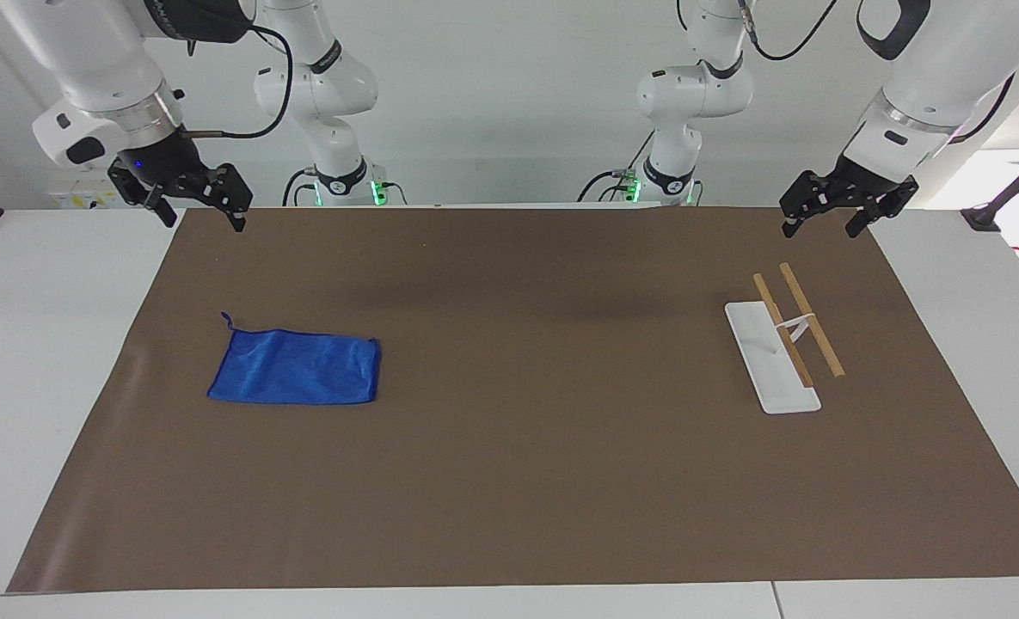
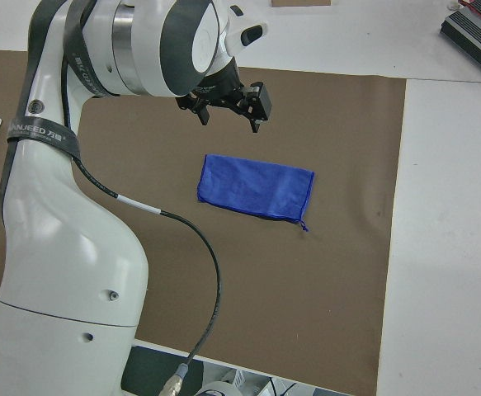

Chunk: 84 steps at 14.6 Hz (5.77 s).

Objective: Right arm passes towel to left arm to hang
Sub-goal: 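Move the right gripper toward the blue towel, then grasp the blue towel's edge with the right gripper, then lift the blue towel and carry it toward the left gripper, then hold the towel out while the left gripper reaches and grasps it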

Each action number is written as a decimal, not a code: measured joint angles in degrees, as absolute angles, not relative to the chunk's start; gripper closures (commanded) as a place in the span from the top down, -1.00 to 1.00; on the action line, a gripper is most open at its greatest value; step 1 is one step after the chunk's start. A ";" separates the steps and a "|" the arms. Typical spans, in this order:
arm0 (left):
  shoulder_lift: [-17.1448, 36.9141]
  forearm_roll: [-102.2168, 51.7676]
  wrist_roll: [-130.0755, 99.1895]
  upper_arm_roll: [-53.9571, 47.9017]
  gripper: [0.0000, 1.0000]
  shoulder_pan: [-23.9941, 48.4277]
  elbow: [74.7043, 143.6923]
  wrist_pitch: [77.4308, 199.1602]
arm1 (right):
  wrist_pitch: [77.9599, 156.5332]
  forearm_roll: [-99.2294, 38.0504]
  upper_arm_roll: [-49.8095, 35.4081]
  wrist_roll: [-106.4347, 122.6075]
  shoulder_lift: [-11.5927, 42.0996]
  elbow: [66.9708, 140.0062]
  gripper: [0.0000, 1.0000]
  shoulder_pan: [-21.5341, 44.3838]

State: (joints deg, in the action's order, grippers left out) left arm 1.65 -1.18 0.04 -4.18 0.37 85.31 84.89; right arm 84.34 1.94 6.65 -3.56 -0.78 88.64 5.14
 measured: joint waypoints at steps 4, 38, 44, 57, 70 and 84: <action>1.65 -1.18 0.04 -4.18 1.00 0.37 85.32 84.89 | 84.84 1.94 6.76 -3.56 -1.09 90.46 1.00 5.04; 1.65 -1.18 0.04 -4.18 1.00 0.37 85.34 84.89 | 143.10 -2.32 7.17 10.21 9.46 130.21 -1.00 3.12; 1.65 -1.18 0.04 -4.18 1.00 0.37 85.34 84.89 | 132.62 -3.10 7.13 8.81 9.42 123.11 -1.00 5.11; 1.65 -1.18 0.04 -4.18 1.00 0.37 85.34 84.89 | 104.83 -18.62 6.54 -13.80 10.92 92.52 -1.00 10.76; 1.65 -1.18 0.04 -4.18 1.00 0.37 85.34 84.89 | 133.97 -59.40 6.14 -58.74 16.12 90.10 -1.00 29.88; 0.66 -7.04 -14.10 -4.96 1.00 1.23 86.32 85.67 | 142.64 -69.25 6.25 -68.28 16.28 90.88 -1.00 34.00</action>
State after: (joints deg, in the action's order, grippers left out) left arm 0.66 -7.04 -14.10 -4.96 1.23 86.32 85.67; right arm 142.64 -69.25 6.25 -68.28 16.28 90.88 34.00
